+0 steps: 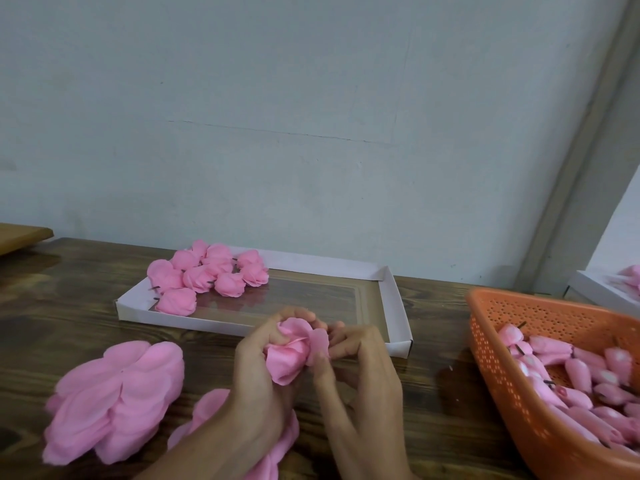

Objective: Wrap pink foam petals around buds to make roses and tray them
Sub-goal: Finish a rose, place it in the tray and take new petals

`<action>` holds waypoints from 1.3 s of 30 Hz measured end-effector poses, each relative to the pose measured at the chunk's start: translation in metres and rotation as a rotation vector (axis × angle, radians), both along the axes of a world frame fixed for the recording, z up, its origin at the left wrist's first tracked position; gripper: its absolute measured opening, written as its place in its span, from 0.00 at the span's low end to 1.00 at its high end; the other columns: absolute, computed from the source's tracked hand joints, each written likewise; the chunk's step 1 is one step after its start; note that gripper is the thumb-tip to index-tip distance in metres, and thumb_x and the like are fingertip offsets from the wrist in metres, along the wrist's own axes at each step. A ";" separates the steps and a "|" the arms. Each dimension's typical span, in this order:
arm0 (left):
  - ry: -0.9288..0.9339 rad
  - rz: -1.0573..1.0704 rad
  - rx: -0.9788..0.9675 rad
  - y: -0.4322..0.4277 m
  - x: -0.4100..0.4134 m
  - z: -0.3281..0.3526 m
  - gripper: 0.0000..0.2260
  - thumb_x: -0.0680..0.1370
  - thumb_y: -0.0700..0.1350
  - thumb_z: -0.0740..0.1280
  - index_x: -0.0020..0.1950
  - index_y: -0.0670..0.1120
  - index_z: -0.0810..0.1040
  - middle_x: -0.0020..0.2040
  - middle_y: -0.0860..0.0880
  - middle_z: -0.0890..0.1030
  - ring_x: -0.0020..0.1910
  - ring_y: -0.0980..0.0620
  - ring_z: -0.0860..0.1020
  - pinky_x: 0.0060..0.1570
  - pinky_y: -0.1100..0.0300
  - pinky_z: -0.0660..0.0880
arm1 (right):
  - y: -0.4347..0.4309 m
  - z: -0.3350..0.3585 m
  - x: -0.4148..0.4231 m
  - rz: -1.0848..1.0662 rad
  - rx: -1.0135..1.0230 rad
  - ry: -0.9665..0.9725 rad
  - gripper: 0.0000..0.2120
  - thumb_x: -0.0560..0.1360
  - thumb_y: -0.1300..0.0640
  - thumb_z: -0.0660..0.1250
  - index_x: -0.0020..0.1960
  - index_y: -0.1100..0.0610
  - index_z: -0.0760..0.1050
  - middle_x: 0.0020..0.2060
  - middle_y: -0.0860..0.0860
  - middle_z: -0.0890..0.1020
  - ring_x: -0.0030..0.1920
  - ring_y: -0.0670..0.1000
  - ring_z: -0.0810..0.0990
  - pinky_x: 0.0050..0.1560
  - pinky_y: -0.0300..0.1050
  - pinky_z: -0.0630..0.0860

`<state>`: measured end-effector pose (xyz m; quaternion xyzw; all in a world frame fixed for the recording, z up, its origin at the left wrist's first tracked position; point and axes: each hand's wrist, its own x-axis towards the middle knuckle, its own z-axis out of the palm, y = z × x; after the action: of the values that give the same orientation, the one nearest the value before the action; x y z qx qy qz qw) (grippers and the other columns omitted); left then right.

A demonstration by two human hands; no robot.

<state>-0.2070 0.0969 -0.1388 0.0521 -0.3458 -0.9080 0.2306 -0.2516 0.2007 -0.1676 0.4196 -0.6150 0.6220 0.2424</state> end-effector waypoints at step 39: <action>0.123 -0.300 -0.207 -0.027 0.005 0.006 0.37 0.57 0.28 0.66 0.68 0.35 0.75 0.70 0.24 0.72 0.75 0.26 0.66 0.78 0.36 0.51 | 0.004 0.003 -0.019 0.125 -0.005 -0.104 0.08 0.73 0.61 0.79 0.49 0.53 0.84 0.47 0.45 0.87 0.47 0.49 0.87 0.44 0.41 0.84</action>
<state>-0.2025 0.0696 -0.1331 -0.0798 -0.4263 -0.8933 0.1178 -0.2707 0.2051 -0.1644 0.4238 -0.5977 0.6585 0.1719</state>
